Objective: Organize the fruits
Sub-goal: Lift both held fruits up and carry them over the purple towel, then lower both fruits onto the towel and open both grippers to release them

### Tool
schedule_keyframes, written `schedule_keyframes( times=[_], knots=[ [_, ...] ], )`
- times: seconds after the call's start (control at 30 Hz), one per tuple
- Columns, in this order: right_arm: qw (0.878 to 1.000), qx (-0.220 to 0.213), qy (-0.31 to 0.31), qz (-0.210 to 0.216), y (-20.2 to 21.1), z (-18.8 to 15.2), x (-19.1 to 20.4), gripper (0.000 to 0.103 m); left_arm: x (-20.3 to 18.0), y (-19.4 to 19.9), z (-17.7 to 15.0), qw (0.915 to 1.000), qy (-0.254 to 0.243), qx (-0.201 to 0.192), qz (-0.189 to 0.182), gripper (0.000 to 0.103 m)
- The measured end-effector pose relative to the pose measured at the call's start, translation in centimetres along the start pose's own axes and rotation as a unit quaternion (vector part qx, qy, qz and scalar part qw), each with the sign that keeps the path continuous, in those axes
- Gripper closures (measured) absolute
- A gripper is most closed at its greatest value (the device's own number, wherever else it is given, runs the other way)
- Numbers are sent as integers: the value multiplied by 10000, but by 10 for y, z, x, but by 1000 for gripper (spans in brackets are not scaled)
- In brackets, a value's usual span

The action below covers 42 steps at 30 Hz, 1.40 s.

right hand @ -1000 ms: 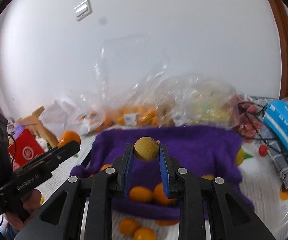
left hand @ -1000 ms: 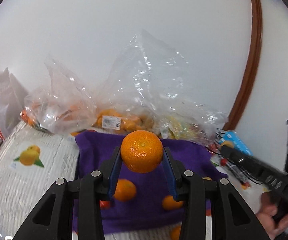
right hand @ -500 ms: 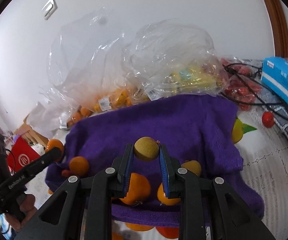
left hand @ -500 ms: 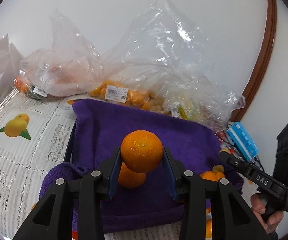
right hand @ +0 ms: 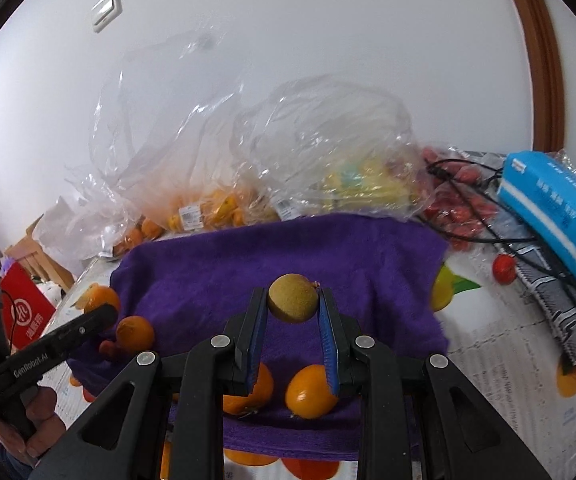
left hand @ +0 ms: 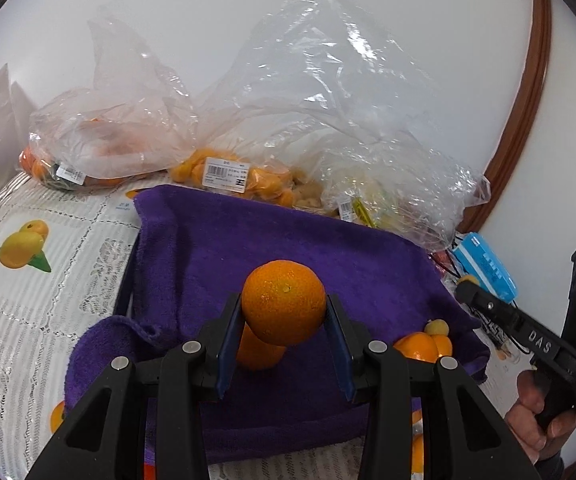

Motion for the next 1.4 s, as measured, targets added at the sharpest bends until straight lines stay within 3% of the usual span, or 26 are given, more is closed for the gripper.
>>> schedule_keyframes(
  times=[0.37,0.6,1.07,1.4],
  knots=[
    [9996,-71,42,-256,2,3,-10,77,-2,4,-2,10000,-81,-19,1,65],
    [9998,14,23,-175,-1,-1,-9,77,-9,3,-6,9998,-135,85,-119,65],
    [9941,630,862,-202,-29,-24,24,77,-20,-6,-16,9985,-321,372,-239,64],
    [9946,741,703,-178,-34,-28,17,77,-20,-12,-21,9979,-386,516,-96,64]
  ],
)
Point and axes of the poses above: each gripper's, at about its wrist camera, not at the fingertips, and y roughly against the way its jaws point, x to its left, z to its top, the point moved 7 cm from there along -y, roughly the way its jaws point, and after that the axes turned 12 degrees about y, right-handed, at the moved point
